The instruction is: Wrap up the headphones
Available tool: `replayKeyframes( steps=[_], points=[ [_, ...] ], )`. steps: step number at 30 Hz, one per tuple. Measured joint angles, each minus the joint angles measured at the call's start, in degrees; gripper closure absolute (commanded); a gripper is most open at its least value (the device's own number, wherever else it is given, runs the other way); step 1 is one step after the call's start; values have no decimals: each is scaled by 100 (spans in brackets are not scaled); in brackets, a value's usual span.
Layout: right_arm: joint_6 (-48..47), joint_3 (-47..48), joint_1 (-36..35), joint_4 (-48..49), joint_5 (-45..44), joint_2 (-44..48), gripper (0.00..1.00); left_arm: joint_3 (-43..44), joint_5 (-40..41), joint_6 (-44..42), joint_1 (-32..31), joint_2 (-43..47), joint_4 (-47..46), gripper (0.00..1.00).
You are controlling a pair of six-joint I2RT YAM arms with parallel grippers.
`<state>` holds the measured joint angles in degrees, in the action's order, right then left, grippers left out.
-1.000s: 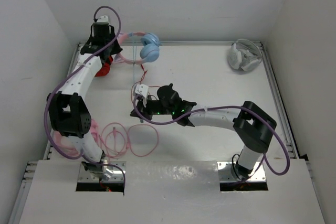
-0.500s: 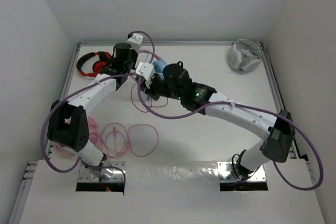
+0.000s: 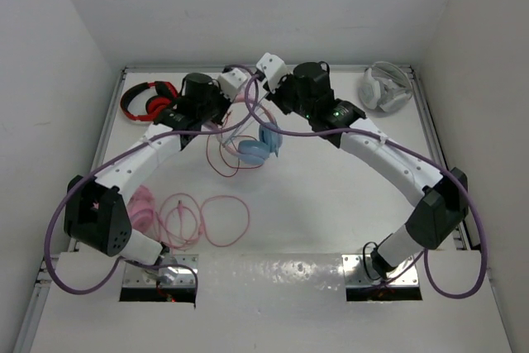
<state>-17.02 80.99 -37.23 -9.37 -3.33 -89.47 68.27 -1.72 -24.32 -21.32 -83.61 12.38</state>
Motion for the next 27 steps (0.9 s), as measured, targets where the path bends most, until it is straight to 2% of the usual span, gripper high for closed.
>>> replayKeyframes(
  steps=[7, 14, 27],
  points=[
    [42, -76, 492, 125, 501, -269, 100, 13, -577, 153, -260, 46, 367, 100],
    [675, -986, 1204, 684, 1331, -260, 100, 264, -730, 472, -247, 131, 448, 100],
    [1172, -1019, 1335, 1141, 2164, -378, 100, 446, -1303, 573, -232, 149, 890, 100]
  ],
)
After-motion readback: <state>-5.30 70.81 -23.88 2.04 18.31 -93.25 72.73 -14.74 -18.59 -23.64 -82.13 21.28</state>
